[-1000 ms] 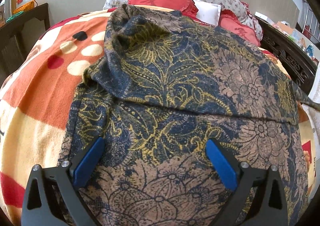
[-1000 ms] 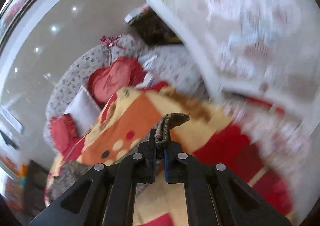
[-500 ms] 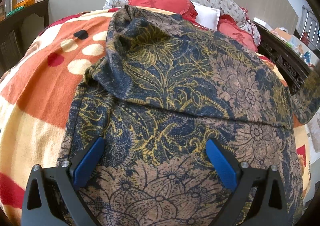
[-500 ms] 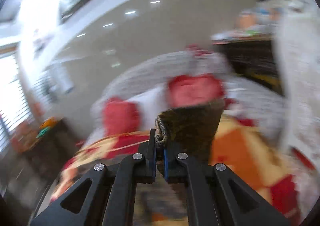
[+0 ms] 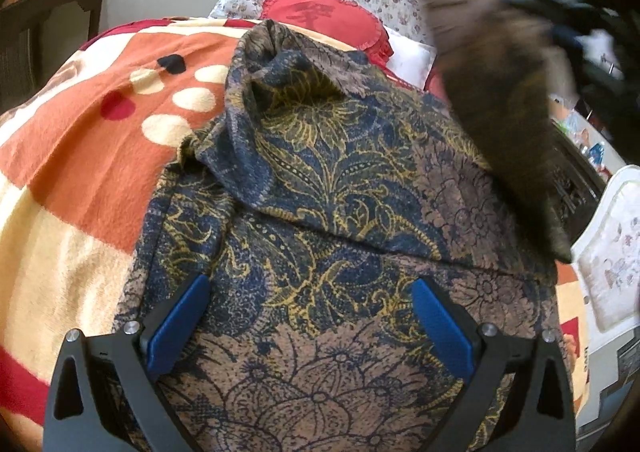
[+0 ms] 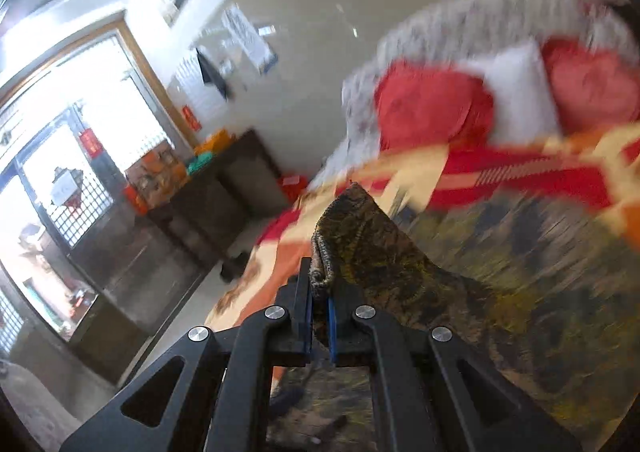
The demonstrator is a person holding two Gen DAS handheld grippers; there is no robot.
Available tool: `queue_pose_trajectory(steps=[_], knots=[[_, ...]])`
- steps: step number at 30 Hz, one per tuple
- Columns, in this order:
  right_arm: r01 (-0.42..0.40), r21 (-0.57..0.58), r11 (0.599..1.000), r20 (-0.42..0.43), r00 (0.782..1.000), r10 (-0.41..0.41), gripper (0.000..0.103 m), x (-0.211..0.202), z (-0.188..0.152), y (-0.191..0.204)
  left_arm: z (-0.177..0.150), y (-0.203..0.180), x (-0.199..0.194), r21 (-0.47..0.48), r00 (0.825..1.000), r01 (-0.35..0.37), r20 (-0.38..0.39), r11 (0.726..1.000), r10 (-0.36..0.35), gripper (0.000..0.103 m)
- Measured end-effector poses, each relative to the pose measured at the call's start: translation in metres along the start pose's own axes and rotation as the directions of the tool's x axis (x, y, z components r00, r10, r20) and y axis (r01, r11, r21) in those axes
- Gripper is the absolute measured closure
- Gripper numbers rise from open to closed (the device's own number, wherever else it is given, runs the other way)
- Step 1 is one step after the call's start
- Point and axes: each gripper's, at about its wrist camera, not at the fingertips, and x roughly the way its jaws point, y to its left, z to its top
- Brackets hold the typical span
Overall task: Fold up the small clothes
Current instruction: 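Lift the sleeve with the right gripper and fold it toward the left gripper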
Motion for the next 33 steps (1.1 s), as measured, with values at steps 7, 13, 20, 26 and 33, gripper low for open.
queue_pose_trajectory(steps=[7, 13, 20, 26, 33], knots=[[0.032, -0.008, 0.999, -0.188, 0.982, -0.033, 0.084, 0.088, -0.036, 0.008, 0.000, 0.009, -0.005, -0.046, 0.999, 0.049, 0.021, 0.998, -0.048, 0.000], [0.004, 0.130, 0.992, -0.246, 0.969, 0.028, 0.081, 0.114, -0.040, -0.004, -0.001, 0.008, -0.004, -0.044, 0.999, 0.044, 0.017, 0.998, -0.044, 0.000], [-0.053, 0.277, 0.960, -0.331, 0.932, 0.147, 0.061, 0.115, -0.056, -0.015, 0.001, 0.010, -0.003, -0.057, 0.998, 0.064, 0.018, 0.996, -0.063, 0.000], [0.219, -0.016, 0.976, -0.113, 0.969, -0.219, 0.061, -0.003, -0.057, -0.039, 0.010, 0.018, -0.018, -0.124, 0.996, 0.062, 0.067, 0.990, -0.054, 0.002], [0.536, 0.047, 0.843, 0.095, 0.838, -0.538, 0.061, -0.121, -0.093, -0.131, 0.070, -0.026, 0.000, 0.034, 0.996, -0.030, 0.085, 0.999, 0.027, 0.035]])
